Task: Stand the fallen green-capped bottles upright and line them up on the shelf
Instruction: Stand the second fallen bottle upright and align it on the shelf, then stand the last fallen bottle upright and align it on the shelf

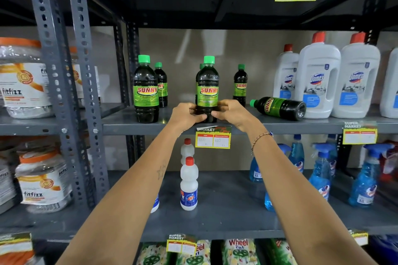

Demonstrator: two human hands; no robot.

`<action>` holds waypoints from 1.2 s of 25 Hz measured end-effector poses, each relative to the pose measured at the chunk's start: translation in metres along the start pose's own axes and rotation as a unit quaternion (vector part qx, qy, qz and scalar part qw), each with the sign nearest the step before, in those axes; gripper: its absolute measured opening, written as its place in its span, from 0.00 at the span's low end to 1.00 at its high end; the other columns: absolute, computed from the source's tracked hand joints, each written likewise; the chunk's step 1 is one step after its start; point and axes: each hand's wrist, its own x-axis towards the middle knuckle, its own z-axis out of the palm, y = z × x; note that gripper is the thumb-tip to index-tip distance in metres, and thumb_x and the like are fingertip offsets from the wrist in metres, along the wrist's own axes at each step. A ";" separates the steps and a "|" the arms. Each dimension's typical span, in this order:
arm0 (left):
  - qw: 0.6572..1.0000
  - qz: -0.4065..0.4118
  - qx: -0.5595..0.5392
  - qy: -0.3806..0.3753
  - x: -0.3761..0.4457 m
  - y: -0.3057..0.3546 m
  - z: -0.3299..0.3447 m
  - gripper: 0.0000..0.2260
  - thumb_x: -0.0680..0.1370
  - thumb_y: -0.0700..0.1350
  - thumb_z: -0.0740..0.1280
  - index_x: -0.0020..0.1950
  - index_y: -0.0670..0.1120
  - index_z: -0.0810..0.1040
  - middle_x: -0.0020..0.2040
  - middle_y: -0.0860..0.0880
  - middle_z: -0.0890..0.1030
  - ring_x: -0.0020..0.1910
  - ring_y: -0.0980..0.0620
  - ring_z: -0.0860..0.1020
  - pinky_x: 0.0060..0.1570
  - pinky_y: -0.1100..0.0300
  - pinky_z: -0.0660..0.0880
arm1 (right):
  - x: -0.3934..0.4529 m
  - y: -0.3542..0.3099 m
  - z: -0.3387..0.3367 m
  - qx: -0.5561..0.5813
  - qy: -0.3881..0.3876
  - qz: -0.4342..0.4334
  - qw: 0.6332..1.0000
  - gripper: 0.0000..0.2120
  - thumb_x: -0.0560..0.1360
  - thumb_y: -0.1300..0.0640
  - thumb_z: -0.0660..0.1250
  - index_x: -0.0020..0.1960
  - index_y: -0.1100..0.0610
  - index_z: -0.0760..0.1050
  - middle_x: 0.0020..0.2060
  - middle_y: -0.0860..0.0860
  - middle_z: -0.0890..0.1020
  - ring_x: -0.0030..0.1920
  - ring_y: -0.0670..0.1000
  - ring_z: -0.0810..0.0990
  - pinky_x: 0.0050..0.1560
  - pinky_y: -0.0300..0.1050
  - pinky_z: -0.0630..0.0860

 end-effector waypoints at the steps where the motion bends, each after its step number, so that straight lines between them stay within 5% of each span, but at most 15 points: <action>1: 1.000 -0.001 0.002 0.003 -0.002 0.001 0.001 0.20 0.70 0.43 0.76 0.60 0.41 0.79 0.55 0.44 0.83 0.54 0.49 0.81 0.58 0.57 0.75 | -0.002 0.000 0.001 0.005 -0.001 -0.001 1.000 0.22 0.74 0.65 0.68 0.67 0.62 0.70 0.61 0.58 0.79 0.59 0.52 0.77 0.63 0.47 0.74; 5: 0.996 0.023 0.022 0.078 -0.017 0.008 0.007 0.17 0.72 0.43 0.74 0.59 0.39 0.78 0.53 0.45 0.82 0.50 0.51 0.80 0.54 0.60 0.75 | -0.009 0.001 0.000 0.012 0.002 -0.008 1.000 0.22 0.76 0.64 0.67 0.69 0.63 0.68 0.63 0.56 0.77 0.61 0.53 0.76 0.63 0.46 0.73; 8: 0.963 0.161 0.028 0.213 -0.037 0.012 0.027 0.06 0.78 0.44 0.66 0.50 0.41 0.79 0.43 0.49 0.80 0.40 0.53 0.77 0.45 0.55 0.76 | -0.011 0.007 -0.013 -0.029 0.060 -0.001 0.998 0.21 0.77 0.60 0.67 0.68 0.63 0.70 0.61 0.57 0.78 0.61 0.53 0.76 0.60 0.45 0.73; 11: 0.941 0.269 0.040 0.199 -0.047 0.018 0.065 0.08 0.80 0.42 0.60 0.47 0.42 0.78 0.42 0.49 0.79 0.41 0.51 0.76 0.42 0.57 0.73 | -0.012 0.013 -0.041 -0.092 0.152 -0.008 0.984 0.17 0.75 0.61 0.68 0.62 0.62 0.76 0.57 0.59 0.82 0.58 0.56 0.80 0.59 0.44 0.75; 14: 0.925 0.312 0.120 0.181 -0.044 0.024 0.105 0.11 0.80 0.43 0.57 0.53 0.41 0.78 0.49 0.45 0.81 0.49 0.47 0.76 0.50 0.56 0.73 | -0.017 0.019 -0.084 -0.245 0.305 -0.039 0.919 0.12 0.75 0.63 0.64 0.55 0.63 0.81 0.53 0.60 0.84 0.56 0.58 0.81 0.60 0.46 0.74; 16: 0.900 0.319 0.226 0.195 -0.037 0.021 0.125 0.16 0.80 0.46 0.54 0.57 0.40 0.78 0.53 0.43 0.81 0.52 0.45 0.78 0.54 0.52 0.74 | -0.018 0.020 -0.112 -0.351 0.342 -0.042 0.871 0.11 0.75 0.64 0.62 0.52 0.65 0.81 0.52 0.62 0.83 0.54 0.62 0.80 0.56 0.50 0.75; 20: 0.856 0.273 0.396 0.189 -0.022 0.009 0.148 0.20 0.80 0.50 0.51 0.60 0.40 0.76 0.54 0.44 0.81 0.54 0.43 0.78 0.58 0.49 0.73 | -0.012 0.027 -0.149 -0.503 0.284 0.034 0.816 0.14 0.76 0.60 0.60 0.57 0.66 0.76 0.56 0.63 0.79 0.60 0.63 0.75 0.58 0.55 0.73; 25: 0.829 0.271 0.445 0.203 -0.019 -0.005 0.158 0.18 0.81 0.51 0.52 0.57 0.40 0.76 0.52 0.44 0.80 0.49 0.43 0.76 0.54 0.51 0.70 | -0.004 0.030 -0.144 -0.576 0.230 0.075 0.781 0.19 0.77 0.55 0.60 0.63 0.64 0.73 0.63 0.62 0.75 0.65 0.61 0.70 0.63 0.55 0.67; 27: 0.827 0.270 0.448 0.208 -0.016 -0.005 0.157 0.18 0.81 0.51 0.52 0.55 0.40 0.75 0.50 0.44 0.79 0.47 0.43 0.76 0.52 0.51 0.69 | -0.001 0.024 -0.144 -0.562 0.241 0.044 0.790 0.16 0.77 0.54 0.61 0.58 0.63 0.76 0.61 0.61 0.76 0.63 0.61 0.72 0.61 0.54 0.69; 30: 0.820 0.276 0.451 0.220 -0.017 -0.005 0.158 0.17 0.82 0.50 0.53 0.53 0.40 0.76 0.49 0.44 0.79 0.46 0.43 0.76 0.51 0.51 0.68 | 0.002 0.006 -0.150 -0.470 0.188 0.050 0.861 0.18 0.75 0.50 0.66 0.56 0.64 0.76 0.58 0.61 0.79 0.58 0.60 0.77 0.53 0.49 0.73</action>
